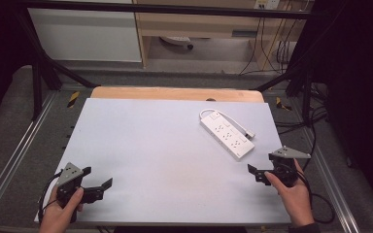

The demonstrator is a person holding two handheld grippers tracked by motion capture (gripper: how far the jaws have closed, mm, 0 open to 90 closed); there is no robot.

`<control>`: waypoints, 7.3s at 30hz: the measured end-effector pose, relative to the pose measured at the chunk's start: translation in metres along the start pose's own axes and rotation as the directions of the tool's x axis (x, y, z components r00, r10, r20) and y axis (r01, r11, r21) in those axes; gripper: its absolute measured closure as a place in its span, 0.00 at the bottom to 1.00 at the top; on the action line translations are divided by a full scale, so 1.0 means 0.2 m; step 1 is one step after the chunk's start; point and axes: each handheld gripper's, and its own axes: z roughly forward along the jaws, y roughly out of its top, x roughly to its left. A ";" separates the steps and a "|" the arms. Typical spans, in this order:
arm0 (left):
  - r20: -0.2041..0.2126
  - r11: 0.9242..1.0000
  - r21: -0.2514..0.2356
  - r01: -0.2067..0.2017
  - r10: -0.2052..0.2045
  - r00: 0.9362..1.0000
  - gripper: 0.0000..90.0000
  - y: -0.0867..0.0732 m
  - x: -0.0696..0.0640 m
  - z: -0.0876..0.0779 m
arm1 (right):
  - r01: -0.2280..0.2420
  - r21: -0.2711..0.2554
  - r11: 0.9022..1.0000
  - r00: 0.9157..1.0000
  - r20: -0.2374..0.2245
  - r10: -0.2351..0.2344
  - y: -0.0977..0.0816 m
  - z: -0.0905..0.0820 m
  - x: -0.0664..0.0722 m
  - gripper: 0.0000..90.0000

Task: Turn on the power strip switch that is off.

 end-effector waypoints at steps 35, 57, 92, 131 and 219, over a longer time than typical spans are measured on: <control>0.013 1.000 0.022 0.003 -0.004 1.000 0.08 -0.01 0.00 0.02 | -0.018 -0.070 0.997 1.000 -0.013 0.017 0.31 0.06 -0.10 0.05; 0.010 1.000 0.021 0.000 0.000 1.000 0.08 -0.01 0.01 0.01 | -0.035 -0.095 0.995 0.999 0.038 0.038 0.48 0.11 -0.19 0.08; 0.018 0.999 0.039 -0.015 0.014 1.000 0.08 -0.02 0.01 0.03 | -0.073 -0.117 0.991 0.993 0.088 0.083 0.60 0.28 -0.32 0.08; 0.022 0.999 0.039 -0.011 0.010 1.000 0.07 -0.02 0.01 0.03 | -0.105 -0.075 0.992 0.987 0.116 0.113 0.59 0.48 -0.35 0.12; 0.025 0.999 0.051 -0.016 0.014 1.000 0.08 -0.02 0.00 0.04 | -0.058 -0.073 0.996 0.998 0.007 0.059 0.51 0.75 -0.17 1.00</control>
